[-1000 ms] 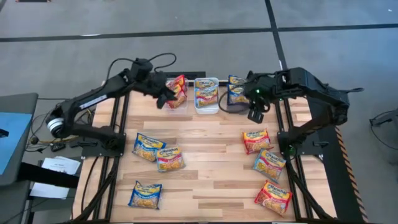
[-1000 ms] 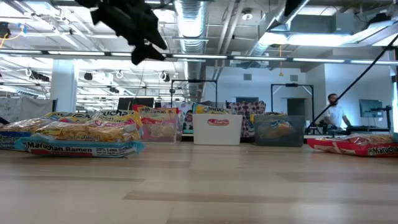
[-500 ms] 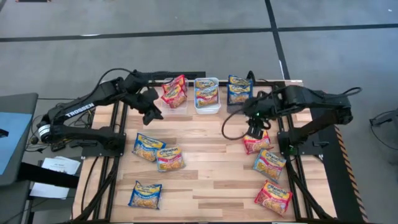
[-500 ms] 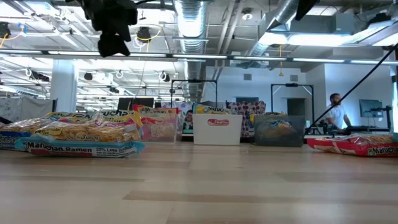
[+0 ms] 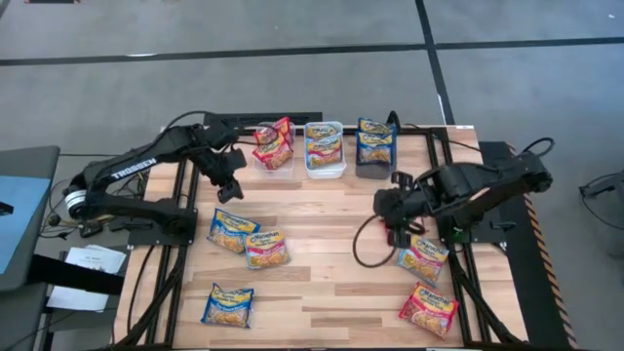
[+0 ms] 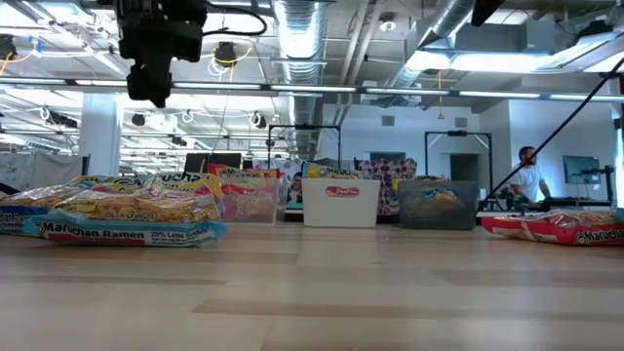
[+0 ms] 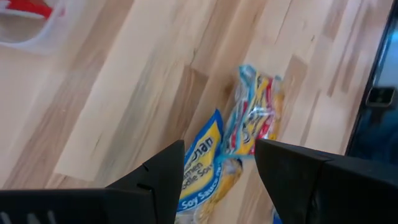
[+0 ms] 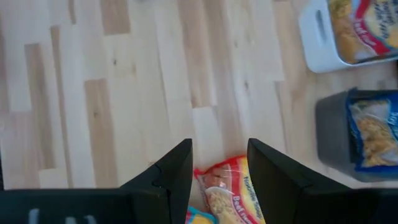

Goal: Sort Maruchan noodles
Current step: Put the blue noodle pack into the black bin

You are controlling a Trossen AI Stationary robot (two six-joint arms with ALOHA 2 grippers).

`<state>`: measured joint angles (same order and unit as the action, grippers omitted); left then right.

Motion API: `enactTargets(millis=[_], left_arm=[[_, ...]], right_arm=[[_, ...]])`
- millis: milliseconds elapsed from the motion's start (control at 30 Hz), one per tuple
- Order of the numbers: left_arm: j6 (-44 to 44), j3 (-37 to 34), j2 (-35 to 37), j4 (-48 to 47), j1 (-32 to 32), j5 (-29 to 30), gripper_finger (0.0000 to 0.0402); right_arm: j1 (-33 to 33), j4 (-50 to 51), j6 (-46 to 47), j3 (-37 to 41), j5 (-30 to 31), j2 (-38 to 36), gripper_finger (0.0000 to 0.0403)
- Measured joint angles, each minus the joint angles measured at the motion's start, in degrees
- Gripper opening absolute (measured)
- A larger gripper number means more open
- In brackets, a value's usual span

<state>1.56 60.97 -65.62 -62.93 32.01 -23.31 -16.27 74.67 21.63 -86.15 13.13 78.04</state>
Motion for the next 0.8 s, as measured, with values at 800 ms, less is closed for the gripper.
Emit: enactTargets(millis=[800], left_arm=[[-19.96, -2.60, -17.75, -4.49, -2.94, 2.08, 0.0183]], right_arm=[[-1.90, -5.09, 0.57, 2.12, 0.07, 0.00, 0.0175]])
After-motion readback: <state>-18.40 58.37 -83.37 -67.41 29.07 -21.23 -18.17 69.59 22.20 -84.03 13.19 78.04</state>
